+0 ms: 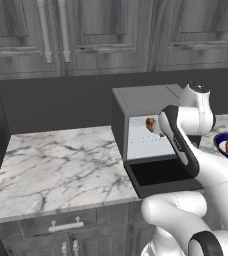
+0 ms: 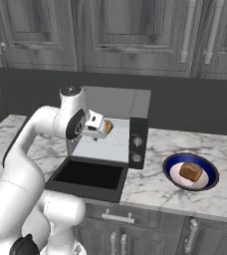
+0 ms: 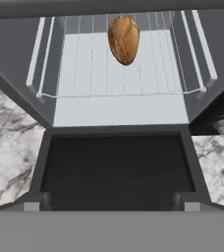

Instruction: Pick up the heated bread from the toaster oven and place it in the bowl. Then move the bread bowl to the dining counter.

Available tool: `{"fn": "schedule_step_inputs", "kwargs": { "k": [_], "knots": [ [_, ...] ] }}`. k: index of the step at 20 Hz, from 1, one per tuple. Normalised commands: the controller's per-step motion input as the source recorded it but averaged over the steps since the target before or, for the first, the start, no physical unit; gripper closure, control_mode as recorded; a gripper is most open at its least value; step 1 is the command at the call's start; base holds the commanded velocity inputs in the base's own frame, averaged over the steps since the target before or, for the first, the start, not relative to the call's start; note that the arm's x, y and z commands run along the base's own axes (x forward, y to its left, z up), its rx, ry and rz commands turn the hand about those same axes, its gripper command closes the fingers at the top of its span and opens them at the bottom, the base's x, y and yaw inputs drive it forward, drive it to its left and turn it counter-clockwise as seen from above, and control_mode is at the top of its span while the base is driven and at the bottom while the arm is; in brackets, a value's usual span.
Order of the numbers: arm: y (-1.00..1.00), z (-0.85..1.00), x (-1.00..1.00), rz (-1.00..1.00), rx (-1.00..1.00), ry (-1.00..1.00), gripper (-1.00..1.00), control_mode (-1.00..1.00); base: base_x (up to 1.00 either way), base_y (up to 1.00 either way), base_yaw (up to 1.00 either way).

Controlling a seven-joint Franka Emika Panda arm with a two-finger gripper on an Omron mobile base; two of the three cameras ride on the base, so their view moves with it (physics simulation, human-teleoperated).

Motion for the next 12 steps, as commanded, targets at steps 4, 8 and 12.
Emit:
{"fn": "schedule_step_inputs", "kwargs": {
  "k": [4, 8, 12],
  "knots": [
    [-0.19, -0.36, 0.31, 0.00, 0.00, -0.25, -1.00, -1.00, 0.00, 0.00, 0.00],
    [0.02, -0.40, 0.61, 0.00, 0.00, -0.10, -1.00, -1.00, 0.00, 0.00, 0.00],
    [0.00, -0.26, 0.56, 0.00, 0.00, -0.02, -1.00, -1.00, 0.00, 0.00, 0.00]
  ]
}}
